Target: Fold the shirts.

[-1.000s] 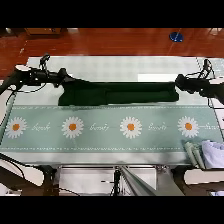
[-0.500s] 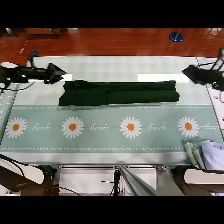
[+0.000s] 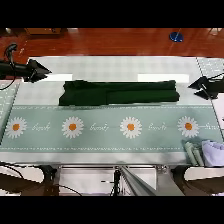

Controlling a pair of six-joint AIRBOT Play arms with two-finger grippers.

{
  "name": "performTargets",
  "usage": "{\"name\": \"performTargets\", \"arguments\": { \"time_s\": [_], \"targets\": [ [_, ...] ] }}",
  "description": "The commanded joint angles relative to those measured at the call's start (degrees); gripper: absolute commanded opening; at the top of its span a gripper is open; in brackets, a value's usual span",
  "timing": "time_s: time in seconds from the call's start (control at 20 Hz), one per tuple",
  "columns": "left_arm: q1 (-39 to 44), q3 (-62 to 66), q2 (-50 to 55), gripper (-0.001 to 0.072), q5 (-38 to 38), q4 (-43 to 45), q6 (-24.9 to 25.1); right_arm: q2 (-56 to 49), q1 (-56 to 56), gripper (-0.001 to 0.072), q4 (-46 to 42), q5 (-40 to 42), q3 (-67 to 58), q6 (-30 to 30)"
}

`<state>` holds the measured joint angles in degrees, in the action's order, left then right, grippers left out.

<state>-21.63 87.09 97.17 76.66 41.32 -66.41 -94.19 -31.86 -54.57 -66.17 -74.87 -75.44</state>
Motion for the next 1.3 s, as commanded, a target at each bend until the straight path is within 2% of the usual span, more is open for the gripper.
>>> {"name": "performTargets", "arguments": {
  "time_s": [0.0,0.3,0.45,0.55,0.65,0.75,0.85,0.9,0.95,1.05,1.1,1.15,1.25],
  "targets": [
    [1.6,0.1,-0.7,0.0453,0.4,1.9,-0.3,-4.8,-0.5,0.0591,8.9,-3.8,-0.3,2.2],
    [4.6,0.1,-0.7,0.0453,0.5,2.7,-0.1,-7.3,4.0,0.0589,8.3,2.2,-0.3,2.2],
    [5.6,0.1,-0.7,0.0453,0.5,2.7,-0.1,-9.8,7.4,0.0588,8.2,2.4,-0.3,1.6],
    [5.7,0.1,-0.7,0.0453,0.5,2.6,-0.1,-11.5,10.2,0.0557,8.5,2.4,-0.3,1.5],
    [5.7,0.1,-0.7,0.0453,0.5,2.7,-0.1,-11.9,12.6,0.0355,9.4,3.8,-0.3,2.6],
    [5.7,0.1,-0.7,0.0453,1.0,2.6,-0.1,-10.9,13.3,0.0029,12.1,4.7,-0.3,3.7],
    [5.7,0.1,-0.7,0.0453,1.7,2.6,-0.1,-7.7,12.3,0.0028,13.3,4.5,-0.3,4.7],
    [5.8,0.1,-0.7,0.0431,2.1,2.4,-0.3,-5.6,11.6,0.0028,13.3,4.1,-0.3,4.8],
    [6.0,0.1,-0.7,0.0377,2.5,2.1,-0.4,-3.0,10.9,0.0027,13.3,3.5,-0.3,4.8],
    [7.3,0.1,-0.8,0.0338,3.0,0.7,-1.5,1.6,9.7,0.0027,13.0,1.5,-0.3,4.7],
    [8.3,0.1,-0.8,0.02,3.3,-0.9,-2.8,3.8,9.2,0.0027,12.6,0.4,-0.3,4.7],
    [9.5,0.1,-0.8,0.0128,3.5,-3.2,-2.9,5.6,9.0,0.0027,12.0,-0.7,-0.3,4.5],
    [12.4,0.1,-0.8,0.0114,3.5,-8.8,-2.9,8.5,8.8,0.0027,10.4,-3.1,-0.3,4.0]
  ]
}}
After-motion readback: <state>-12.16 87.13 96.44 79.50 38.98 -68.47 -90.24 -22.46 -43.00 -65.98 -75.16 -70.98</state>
